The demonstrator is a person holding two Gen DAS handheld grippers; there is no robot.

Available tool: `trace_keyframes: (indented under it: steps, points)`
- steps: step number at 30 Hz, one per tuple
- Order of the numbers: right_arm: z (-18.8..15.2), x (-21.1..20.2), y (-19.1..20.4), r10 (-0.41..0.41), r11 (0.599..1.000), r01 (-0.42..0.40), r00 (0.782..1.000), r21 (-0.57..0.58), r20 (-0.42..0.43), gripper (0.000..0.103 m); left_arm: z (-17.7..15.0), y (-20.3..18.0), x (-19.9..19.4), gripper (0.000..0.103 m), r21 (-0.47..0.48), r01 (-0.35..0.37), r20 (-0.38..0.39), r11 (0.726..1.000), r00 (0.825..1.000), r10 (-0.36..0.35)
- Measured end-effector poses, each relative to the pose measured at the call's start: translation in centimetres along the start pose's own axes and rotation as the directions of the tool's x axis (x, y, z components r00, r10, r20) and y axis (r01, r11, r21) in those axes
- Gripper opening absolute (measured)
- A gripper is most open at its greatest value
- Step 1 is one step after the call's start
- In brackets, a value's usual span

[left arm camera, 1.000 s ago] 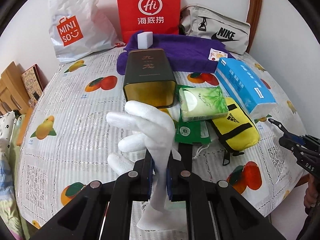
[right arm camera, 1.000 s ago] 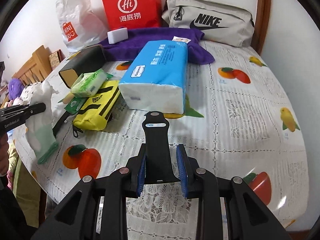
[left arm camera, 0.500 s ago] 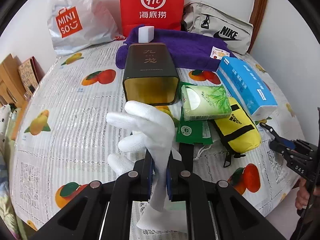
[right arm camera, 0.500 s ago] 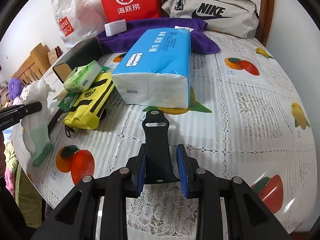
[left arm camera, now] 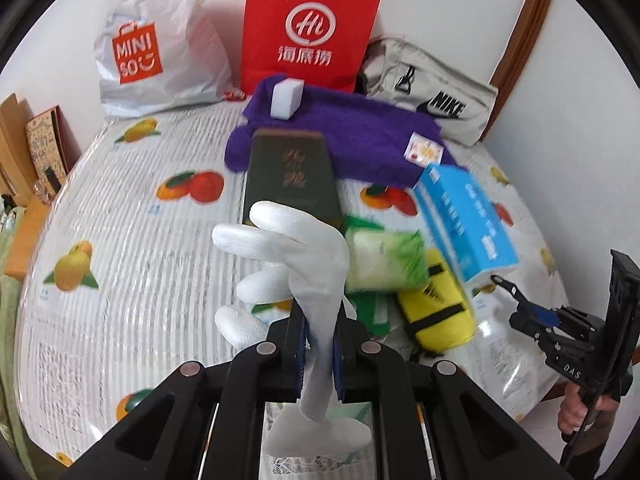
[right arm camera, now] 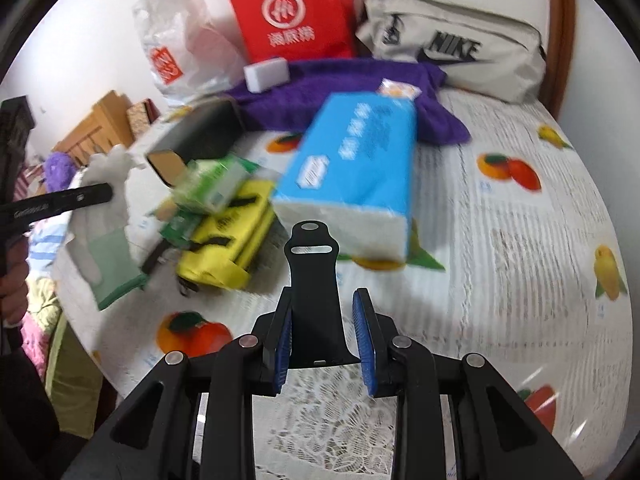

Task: Organize soft objects
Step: 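Carry the glove onto the purple towel with the left gripper while the right gripper brings the strap there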

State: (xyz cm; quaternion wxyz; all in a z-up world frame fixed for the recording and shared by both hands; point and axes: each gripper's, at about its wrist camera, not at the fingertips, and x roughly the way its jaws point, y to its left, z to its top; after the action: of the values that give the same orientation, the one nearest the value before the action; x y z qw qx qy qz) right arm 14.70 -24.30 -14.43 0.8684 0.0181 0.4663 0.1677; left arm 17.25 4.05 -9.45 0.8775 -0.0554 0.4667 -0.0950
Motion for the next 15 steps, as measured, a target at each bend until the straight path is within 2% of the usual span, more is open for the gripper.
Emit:
trace_keyframes:
  steps: [3, 11, 13, 15]
  points:
    - [1.2, -0.8, 0.3, 0.022, 1.0, -0.021, 1.0, -0.013, 0.022, 0.029, 1.4, -0.3, -0.7, 0.011, 0.001, 0.008, 0.021, 1.0, 1.0, -0.008]
    - [6.1, -2.0, 0.1, 0.035, 0.998, -0.031, 0.996, -0.048, 0.079, 0.029, 6.8, -1.2, -3.1, 0.011, 0.032, 0.111, 0.083, 0.993, 0.99, -0.114]
    - [7.8, -1.8, 0.0, 0.022, 0.998, -0.017, 0.996, -0.055, 0.09, 0.029, 8.1, -1.4, -3.3, 0.011, 0.041, 0.091, 0.103, 0.995, 0.99, -0.095]
    - [9.2, -1.5, -0.3, 0.006, 0.999, -0.002, 0.996, -0.046, 0.09, 0.029, 9.9, -1.6, -2.8, 0.011, 0.053, 0.039, 0.127, 0.998, 0.991, -0.045]
